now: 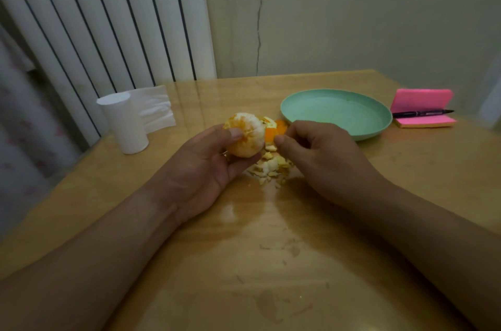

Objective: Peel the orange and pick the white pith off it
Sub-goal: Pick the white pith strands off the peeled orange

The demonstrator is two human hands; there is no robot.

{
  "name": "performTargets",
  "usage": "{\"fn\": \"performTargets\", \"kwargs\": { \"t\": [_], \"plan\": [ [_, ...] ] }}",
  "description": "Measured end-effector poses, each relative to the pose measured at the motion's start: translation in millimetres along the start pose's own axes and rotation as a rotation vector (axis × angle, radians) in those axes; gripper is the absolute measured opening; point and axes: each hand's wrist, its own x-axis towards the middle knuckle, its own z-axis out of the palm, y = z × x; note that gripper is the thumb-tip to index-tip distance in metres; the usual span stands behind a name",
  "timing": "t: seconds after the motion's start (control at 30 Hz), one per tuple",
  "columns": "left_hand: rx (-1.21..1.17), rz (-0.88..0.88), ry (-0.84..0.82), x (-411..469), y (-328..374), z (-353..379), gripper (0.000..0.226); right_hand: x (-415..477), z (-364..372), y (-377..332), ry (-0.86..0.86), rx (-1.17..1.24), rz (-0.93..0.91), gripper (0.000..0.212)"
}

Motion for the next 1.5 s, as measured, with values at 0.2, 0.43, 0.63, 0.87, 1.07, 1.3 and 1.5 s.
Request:
{"fn": "performTargets", "kwargs": {
  "t": [0.2,0.43,0.63,0.87,1.07,1.3,1.5],
  "plan": [
    [0.073,0.007,0.007,-0.7,-0.3,3.1,0.042,-3.7,0.2,-10.3,0.062,0.187,-0.066,0.008],
    [0.173,0.059,0.065,-1.7,-3.6,7.5,0.052,-7.4,4.3,-11.3,0.005,0.183,-0.003,0.018],
    [0.389,0.182,0.179,-4.3,-9.2,13.1,0.061,-8.5,5.1,-13.7,0.025,0.156,0.068,0.015],
    [0.424,0.200,0.191,-8.2,-9.6,16.9,0.061,-8.4,5.2,-14.1,0.046,0.212,0.079,0.011],
    [0.279,0.181,0.204,-6.8,-7.0,19.6,0.062,-7.9,3.2,-14.5,-0.032,0.330,0.122,0.011],
    [0.301,0.184,0.191,-7.1,-7.0,17.4,0.059,-9.0,5.3,-13.9,-0.031,0.293,0.088,0.015],
    [0.511,0.225,0.235,-8.8,-7.5,14.9,0.062,-7.0,4.8,-13.0,-0.042,0.264,0.095,0.009]
  ]
}}
